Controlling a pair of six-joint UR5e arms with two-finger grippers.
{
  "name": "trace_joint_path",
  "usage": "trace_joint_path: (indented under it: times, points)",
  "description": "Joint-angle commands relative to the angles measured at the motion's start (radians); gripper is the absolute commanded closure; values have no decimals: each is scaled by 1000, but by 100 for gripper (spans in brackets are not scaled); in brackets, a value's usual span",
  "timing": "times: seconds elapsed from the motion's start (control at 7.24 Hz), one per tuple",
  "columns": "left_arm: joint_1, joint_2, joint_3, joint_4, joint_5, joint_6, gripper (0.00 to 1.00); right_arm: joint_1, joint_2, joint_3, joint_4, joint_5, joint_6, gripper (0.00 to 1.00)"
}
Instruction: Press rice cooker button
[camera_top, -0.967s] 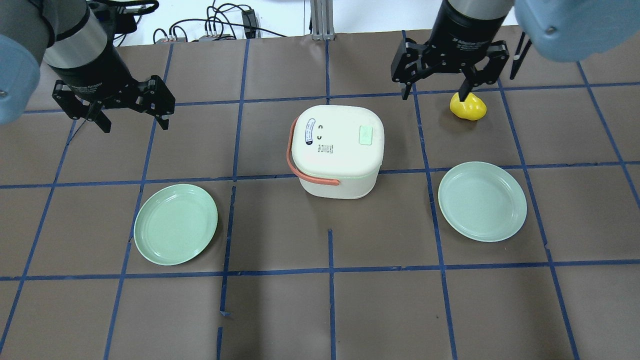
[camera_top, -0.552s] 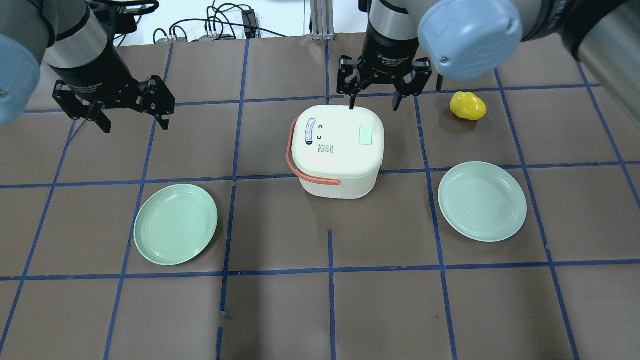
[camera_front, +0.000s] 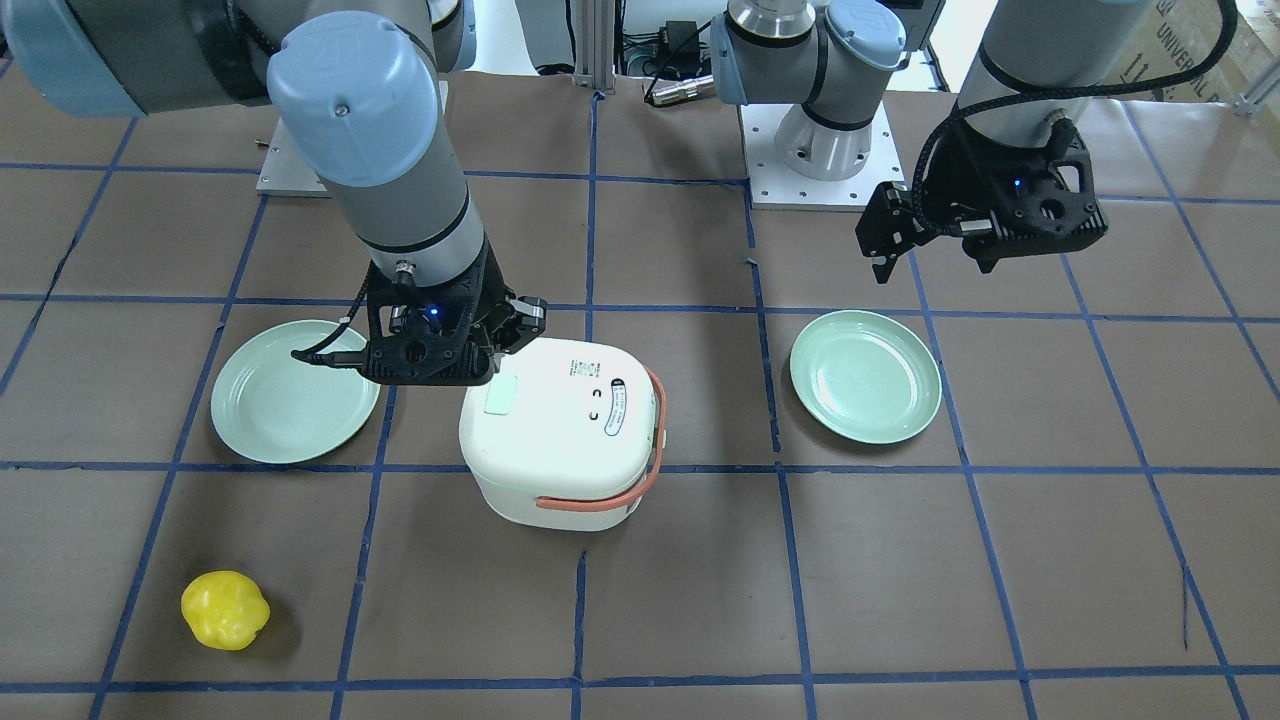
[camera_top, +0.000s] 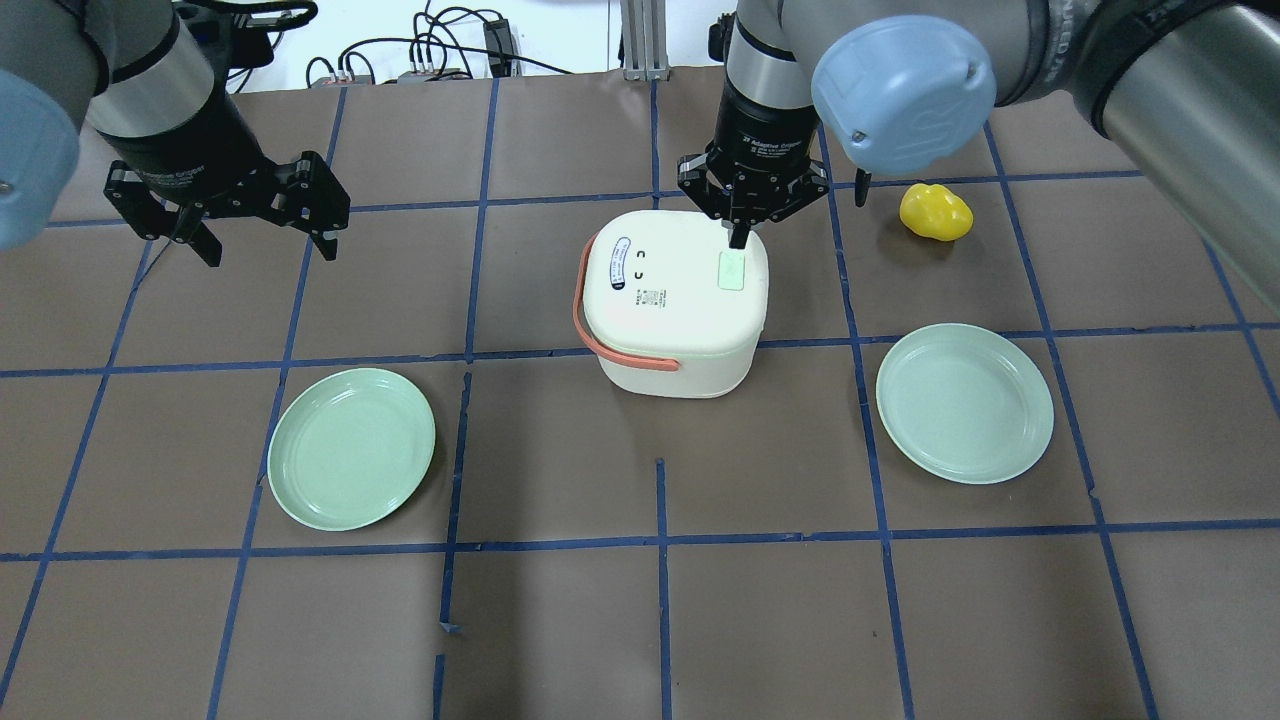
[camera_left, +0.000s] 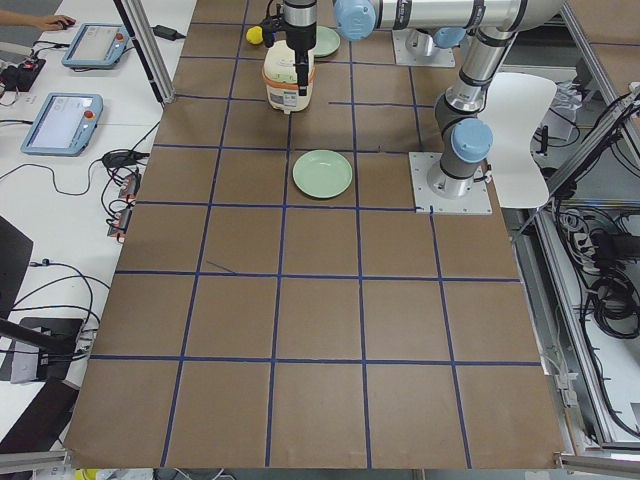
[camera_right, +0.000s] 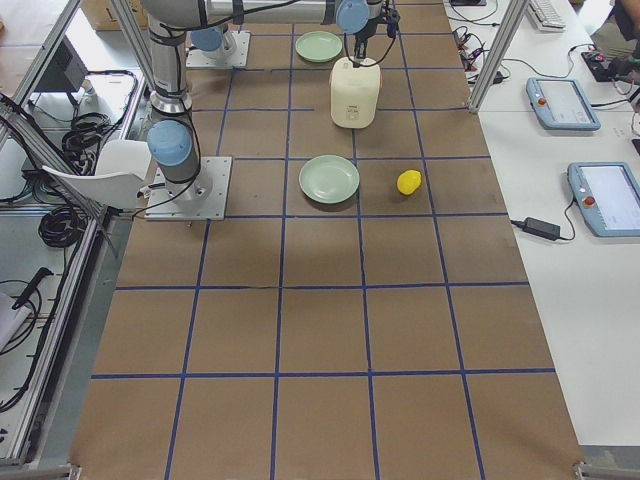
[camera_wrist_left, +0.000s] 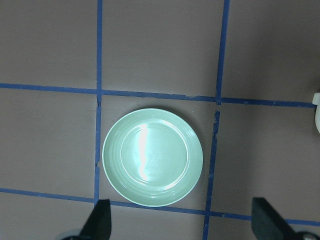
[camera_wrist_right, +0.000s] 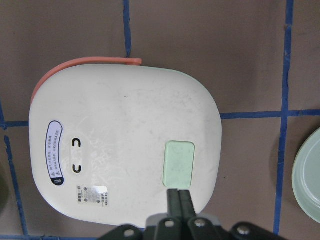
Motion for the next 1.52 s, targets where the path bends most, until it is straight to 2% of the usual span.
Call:
trace_joint_path:
  times: [0.0,0.28,1.38]
  points:
    - [0,0,0,1,-1,0,0,-15,-1,42,-13,9,-9,93]
    - [0,0,0,1,-1,0,0,-9,2,64,-88,3,-3,92]
    - [0,0,0,1,-1,0,0,-10,43,62,-132,14,-3,91]
